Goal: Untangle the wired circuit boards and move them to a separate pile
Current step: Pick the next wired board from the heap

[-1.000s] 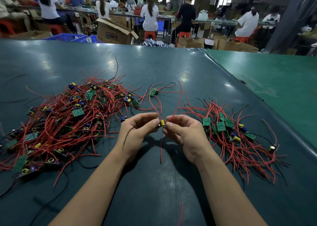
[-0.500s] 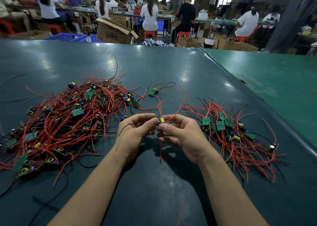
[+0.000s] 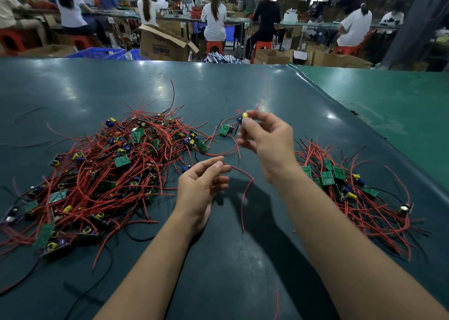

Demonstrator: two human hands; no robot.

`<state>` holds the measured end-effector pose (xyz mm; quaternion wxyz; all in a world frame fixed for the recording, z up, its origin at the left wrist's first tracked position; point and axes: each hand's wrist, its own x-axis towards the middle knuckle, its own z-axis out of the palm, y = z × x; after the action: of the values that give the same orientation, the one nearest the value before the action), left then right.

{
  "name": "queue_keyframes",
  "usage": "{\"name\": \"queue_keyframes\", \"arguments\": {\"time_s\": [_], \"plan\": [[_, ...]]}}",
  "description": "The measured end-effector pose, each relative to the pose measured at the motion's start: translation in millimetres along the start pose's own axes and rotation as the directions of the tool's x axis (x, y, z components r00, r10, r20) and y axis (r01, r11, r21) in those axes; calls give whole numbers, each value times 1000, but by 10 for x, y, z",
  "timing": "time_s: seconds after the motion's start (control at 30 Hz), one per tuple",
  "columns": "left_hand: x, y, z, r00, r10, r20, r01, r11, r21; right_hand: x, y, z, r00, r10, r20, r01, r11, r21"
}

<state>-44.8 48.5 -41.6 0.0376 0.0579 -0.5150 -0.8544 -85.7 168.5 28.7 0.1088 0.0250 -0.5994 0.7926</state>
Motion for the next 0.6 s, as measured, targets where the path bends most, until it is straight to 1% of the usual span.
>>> {"name": "queue_keyframes", "arguments": {"time_s": [0.07, 0.13, 0.2, 0.23, 0.27, 0.3, 0.33, 0.37, 0.4, 0.43, 0.47, 0.53, 0.6], "plan": [[10, 0, -8, 1000, -11, 19, 10, 1000, 16, 263, -12, 121, 994, 97, -40, -94, 992, 78], [26, -20, -19, 999, -12, 36, 11, 1000, 25, 439, 14, 237, 958, 262, -120, -248, 961, 120], [28, -4, -5, 1000, -12, 27, 12, 1000, 26, 481, 71, 359, 918, 360, -163, -358, 933, 47], [34, -7, 1, 1000, -13, 16, 12, 1000, 23, 473, 116, 429, 925, 354, -139, -359, 933, -18], [40, -7, 16, 1000, -14, 9, 14, 1000, 15, 439, 161, 512, 949, 305, -81, -313, 944, -110], [44, 1, 30, 1000, -18, 2, 18, 1000, 16, 386, 195, 607, 974, 229, 3, -221, 943, -249], [41, 6, 36, 1000, -17, -8, 17, 1000, 23, 330, 227, 714, 984, 147, 105, -90, 902, -422], [39, 5, 34, 1000, -16, -20, 17, 999, 35, 289, 257, 830, 976, 81, 204, 55, 811, -583], [21, 9, 38, 1000, -22, -20, 23, 999, 49, 266, 294, 945, 960, 35, 278, 176, 697, -695], [6, 24, 54, 999, -34, -17, 35, 998, 49, 267, 340, 1054, 947, 8, 320, 252, 599, -760], [-9, 42, 64, 999, -40, -6, 40, 999, 30, 277, 382, 1151, 940, 11, 342, 284, 533, -797], [-47, 88, 51, 998, -66, -2, 66, 998, -16, 319, 485, 1295, 931, 74, 357, 291, 439, -850], [-26, 100, 8, 994, -111, 1, 110, 991, -73, 358, 600, 1391, 911, 150, 385, 301, 397, -867]]}}
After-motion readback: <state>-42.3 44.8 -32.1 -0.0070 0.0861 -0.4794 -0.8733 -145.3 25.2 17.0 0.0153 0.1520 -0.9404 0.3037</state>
